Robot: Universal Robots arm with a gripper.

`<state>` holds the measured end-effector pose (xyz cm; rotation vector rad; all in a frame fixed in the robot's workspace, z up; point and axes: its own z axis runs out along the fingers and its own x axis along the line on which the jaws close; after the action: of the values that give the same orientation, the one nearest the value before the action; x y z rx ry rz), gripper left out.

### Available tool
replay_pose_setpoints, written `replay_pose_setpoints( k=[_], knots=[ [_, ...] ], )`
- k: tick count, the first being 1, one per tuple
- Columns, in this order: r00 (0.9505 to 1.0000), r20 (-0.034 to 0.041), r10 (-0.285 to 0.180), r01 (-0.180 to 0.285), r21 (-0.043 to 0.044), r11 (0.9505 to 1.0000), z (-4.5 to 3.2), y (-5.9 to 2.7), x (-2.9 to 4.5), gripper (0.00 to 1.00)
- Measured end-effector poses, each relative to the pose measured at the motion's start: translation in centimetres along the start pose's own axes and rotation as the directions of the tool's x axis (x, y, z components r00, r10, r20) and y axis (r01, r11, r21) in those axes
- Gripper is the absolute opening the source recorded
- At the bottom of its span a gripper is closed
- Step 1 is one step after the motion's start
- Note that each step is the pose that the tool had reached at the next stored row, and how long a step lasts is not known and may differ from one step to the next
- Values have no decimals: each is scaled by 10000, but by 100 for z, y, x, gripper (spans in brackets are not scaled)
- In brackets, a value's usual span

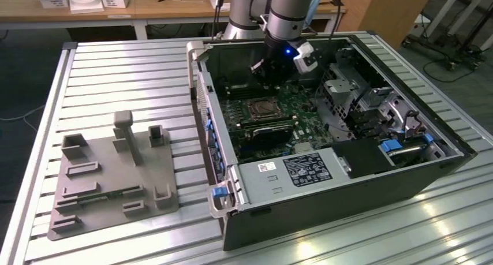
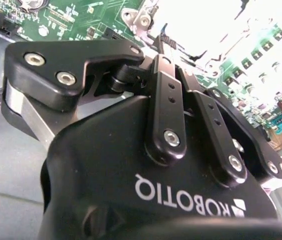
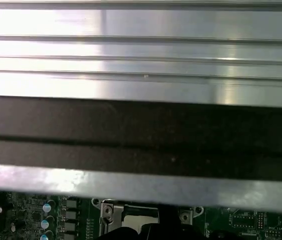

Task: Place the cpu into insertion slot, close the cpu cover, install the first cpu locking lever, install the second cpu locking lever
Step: 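Install the second cpu locking lever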

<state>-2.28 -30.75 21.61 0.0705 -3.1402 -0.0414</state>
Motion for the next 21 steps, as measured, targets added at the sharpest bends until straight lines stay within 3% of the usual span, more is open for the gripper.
replay_pose_setpoints(
  k=[13,21],
  knots=[
    [10000,-1,2,-2,8,10000,-6,-205,10,10],
    [10000,-3,1,-1,32,10000,-17,-223,7,10]
  ],
)
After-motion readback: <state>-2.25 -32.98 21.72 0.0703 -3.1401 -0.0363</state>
